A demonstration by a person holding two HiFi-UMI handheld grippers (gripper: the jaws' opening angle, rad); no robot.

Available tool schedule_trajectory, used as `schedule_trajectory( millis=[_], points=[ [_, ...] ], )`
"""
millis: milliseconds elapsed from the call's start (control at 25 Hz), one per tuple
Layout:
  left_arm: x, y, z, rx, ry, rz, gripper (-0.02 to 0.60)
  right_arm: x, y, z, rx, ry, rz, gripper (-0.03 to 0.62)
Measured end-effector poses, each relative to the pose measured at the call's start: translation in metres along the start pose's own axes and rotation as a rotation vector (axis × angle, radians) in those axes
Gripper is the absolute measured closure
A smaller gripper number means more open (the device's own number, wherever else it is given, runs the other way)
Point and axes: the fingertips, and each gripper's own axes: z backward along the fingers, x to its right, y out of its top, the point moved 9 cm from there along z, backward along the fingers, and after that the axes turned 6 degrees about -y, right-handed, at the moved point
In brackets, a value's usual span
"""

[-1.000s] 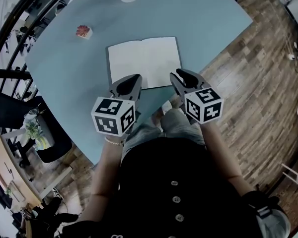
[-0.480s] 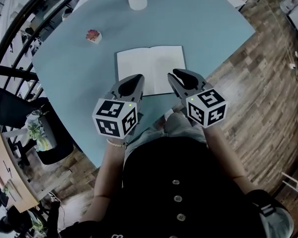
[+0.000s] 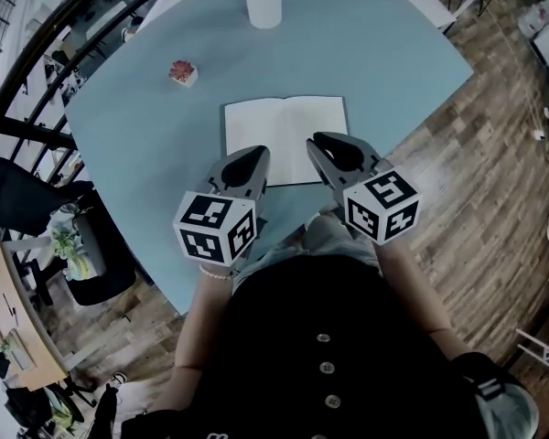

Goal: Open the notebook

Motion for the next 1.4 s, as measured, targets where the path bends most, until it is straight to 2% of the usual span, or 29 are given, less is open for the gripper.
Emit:
schedule_trajectory(
  millis=[360, 560, 1040, 1400],
  points=[
    [0.001, -0.002, 0.001, -0.008, -0.024, 0.011, 0.565, -0.011, 0.006, 0.002, 0.0, 0.023, 0.016, 0.572],
    [0.005, -0.004, 0.002, -0.029, -0.039, -0.009, 0.565, -0.017, 0.01, 0.005, 0.017, 0.037, 0.018, 0.591],
    [0.014, -0.01, 0.004, -0.05, -0.036, -0.063, 0.565, -0.03, 0.003, 0.017, 0.031, 0.071, 0.023, 0.591],
    [0.021, -0.015, 0.006, -0.073, -0.054, -0.066, 0.565, -0.041, -0.006, 0.023, 0.029, 0.078, 0.026, 0.591]
  ],
)
